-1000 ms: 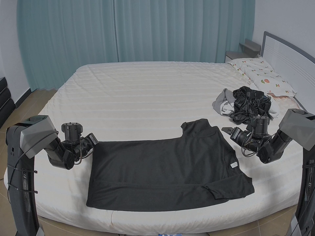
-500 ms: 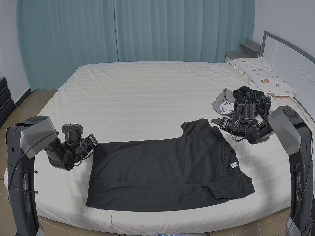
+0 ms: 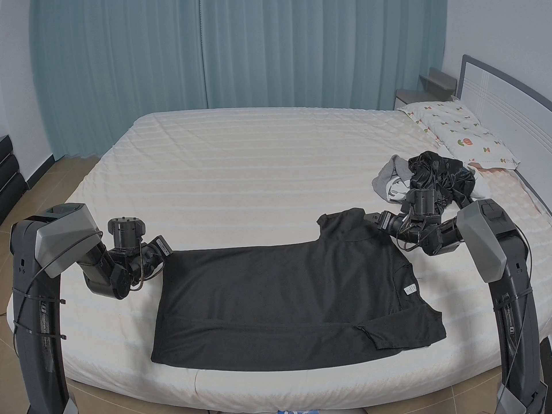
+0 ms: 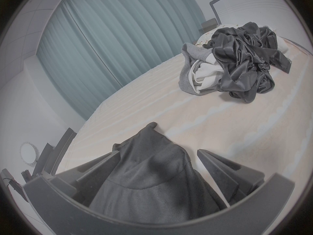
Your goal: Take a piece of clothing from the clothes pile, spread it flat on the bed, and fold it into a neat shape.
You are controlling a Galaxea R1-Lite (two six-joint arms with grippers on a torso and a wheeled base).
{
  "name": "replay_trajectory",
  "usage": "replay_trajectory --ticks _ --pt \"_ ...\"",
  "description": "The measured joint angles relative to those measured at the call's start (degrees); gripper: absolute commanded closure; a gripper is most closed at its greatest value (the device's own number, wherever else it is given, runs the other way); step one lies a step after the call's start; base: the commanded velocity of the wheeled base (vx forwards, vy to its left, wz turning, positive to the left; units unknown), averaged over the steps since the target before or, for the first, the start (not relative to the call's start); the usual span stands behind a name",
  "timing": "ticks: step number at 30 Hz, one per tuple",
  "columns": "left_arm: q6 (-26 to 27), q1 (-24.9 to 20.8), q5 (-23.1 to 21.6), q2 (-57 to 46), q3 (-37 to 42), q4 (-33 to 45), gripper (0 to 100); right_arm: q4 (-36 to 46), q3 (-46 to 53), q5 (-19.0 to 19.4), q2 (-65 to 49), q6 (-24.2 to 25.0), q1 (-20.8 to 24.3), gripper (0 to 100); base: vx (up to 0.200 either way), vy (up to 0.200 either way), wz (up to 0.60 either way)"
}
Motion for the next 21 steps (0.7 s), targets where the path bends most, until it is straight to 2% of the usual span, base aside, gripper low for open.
replay_trajectory --ticks 14,21 --pt "0.00 0.04 0.00 0.02 -0.22 0.00 100 -0.90 0.22 0.02 0.16 3.78 -0.82 100 0.000 0.000 0.00" --pt "0.00 0.20 0.05 -0.06 -0.44 -0.07 100 -5.36 5.66 0.22 -2.40 4.29 -1.54 100 0.000 0.000 0.00"
